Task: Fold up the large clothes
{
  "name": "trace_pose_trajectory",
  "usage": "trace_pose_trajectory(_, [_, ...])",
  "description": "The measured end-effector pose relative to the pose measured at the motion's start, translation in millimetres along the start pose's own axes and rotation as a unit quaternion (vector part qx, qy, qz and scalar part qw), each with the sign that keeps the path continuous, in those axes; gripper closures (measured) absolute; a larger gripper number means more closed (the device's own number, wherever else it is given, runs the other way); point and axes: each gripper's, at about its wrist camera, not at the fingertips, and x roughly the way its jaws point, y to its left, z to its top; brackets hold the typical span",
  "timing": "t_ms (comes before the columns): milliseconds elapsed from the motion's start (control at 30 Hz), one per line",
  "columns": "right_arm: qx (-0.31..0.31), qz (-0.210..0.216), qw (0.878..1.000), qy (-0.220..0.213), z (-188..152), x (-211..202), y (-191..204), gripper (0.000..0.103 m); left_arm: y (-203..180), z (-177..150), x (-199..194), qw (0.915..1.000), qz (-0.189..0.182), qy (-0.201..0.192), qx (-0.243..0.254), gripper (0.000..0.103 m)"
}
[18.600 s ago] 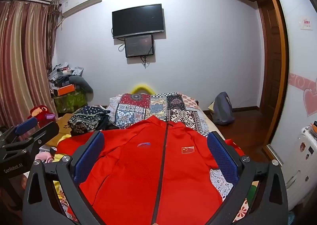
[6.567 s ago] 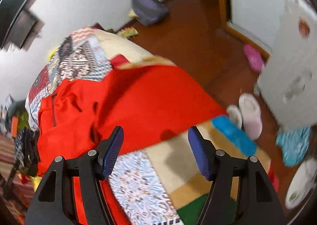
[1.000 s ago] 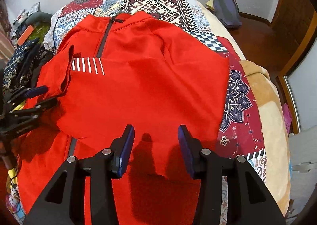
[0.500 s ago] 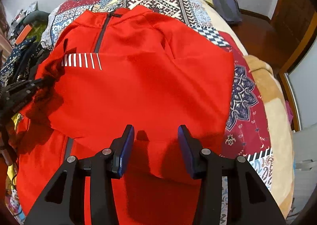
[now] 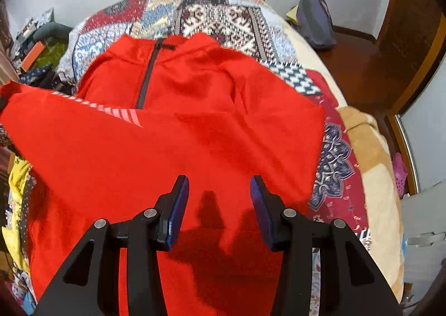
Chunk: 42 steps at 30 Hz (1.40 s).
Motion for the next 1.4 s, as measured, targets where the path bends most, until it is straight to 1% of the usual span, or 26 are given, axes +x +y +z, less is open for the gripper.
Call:
trace_pose_trajectory(100, [0.0,-0.001,0.999,0.033,-5,21,1,0.061,17,-20,14,0.9995,0.004,0.029,-0.014,0.099])
trace_pose_trajectory(167, [-0.002,-0.004,0.999,0.054,-12,35,2,0.061,27,-37,29,0.9979,0.019,0.058,-0.02,0.099])
trace_pose_trajectory(233, [-0.016,-0.015,0.999,0.045,-17,38,5,0.061,35,-53,39,0.9959,0.033,0.081,-0.025,0.097])
trace_pose_trajectory(333, [-0.036,-0.022,0.998,0.041,-21,35,11,0.056,50,-82,55,0.99,0.059,0.122,-0.037,0.09])
trace_pose_trajectory(400, [-0.04,-0.024,0.998,0.042,-23,35,12,0.055,56,-95,58,0.9882,0.067,0.13,-0.044,0.084])
trace_pose_trajectory(467, [-0.042,-0.026,0.998,0.042,-24,34,12,0.054,58,-104,56,0.9876,0.083,0.127,-0.041,0.081])
trace_pose_trajectory(500, [-0.043,-0.026,0.998,0.042,-25,34,12,0.054,58,-107,54,0.9869,0.097,0.124,-0.034,0.073])
trace_pose_trajectory(533, [-0.043,-0.027,0.998,0.043,-26,34,12,0.053,59,-110,52,0.9854,0.115,0.122,-0.028,0.069])
trace_pose_trajectory(567, [-0.043,-0.028,0.998,0.043,-27,34,12,0.053,60,-111,49,0.984,0.126,0.123,-0.025,0.061])
trace_pose_trajectory(600, [-0.044,-0.029,0.998,0.044,-26,33,13,0.052,61,-113,46,0.9829,0.134,0.123,-0.023,0.056])
trace_pose_trajectory(633, [-0.047,-0.032,0.997,0.046,-27,32,13,0.052,62,-115,43,0.9823,0.138,0.125,-0.023,0.054])
trace_pose_trajectory(700, [-0.051,-0.038,0.997,0.048,-25,31,13,0.05,67,-118,37,0.9807,0.143,0.131,-0.024,0.047])
trace_pose_trajectory(933, [-0.076,-0.065,0.993,0.059,-41,13,13,0.049,78,-130,20,0.9759,0.136,0.166,-0.041,0.046])
trace_pose_trajectory(1000, [-0.086,-0.073,0.992,0.061,-46,6,11,0.049,77,-129,11,0.9767,0.128,0.166,-0.047,0.046])
trace_pose_trajectory(1133, [-0.103,-0.083,0.99,0.051,-47,-11,7,0.049,64,-109,-5,0.983,0.11,0.141,-0.043,0.045])
trace_pose_trajectory(1167, [-0.104,-0.084,0.99,0.046,-45,-15,6,0.049,57,-99,-9,0.9854,0.103,0.13,-0.038,0.044])
trace_pose_trajectory(1233, [-0.101,-0.083,0.991,0.032,-35,-23,3,0.049,46,-83,-11,0.9885,0.093,0.116,-0.027,0.041])
trace_pose_trajectory(1300, [-0.095,-0.079,0.992,0.015,-23,-31,1,0.049,29,-62,-12,0.9918,0.083,0.097,-0.008,0.036])
trace_pose_trajectory(1400, [-0.085,-0.075,0.993,-0.009,5,-36,0,0.049,6,-32,-4,0.9947,0.064,0.078,0.019,0.034])
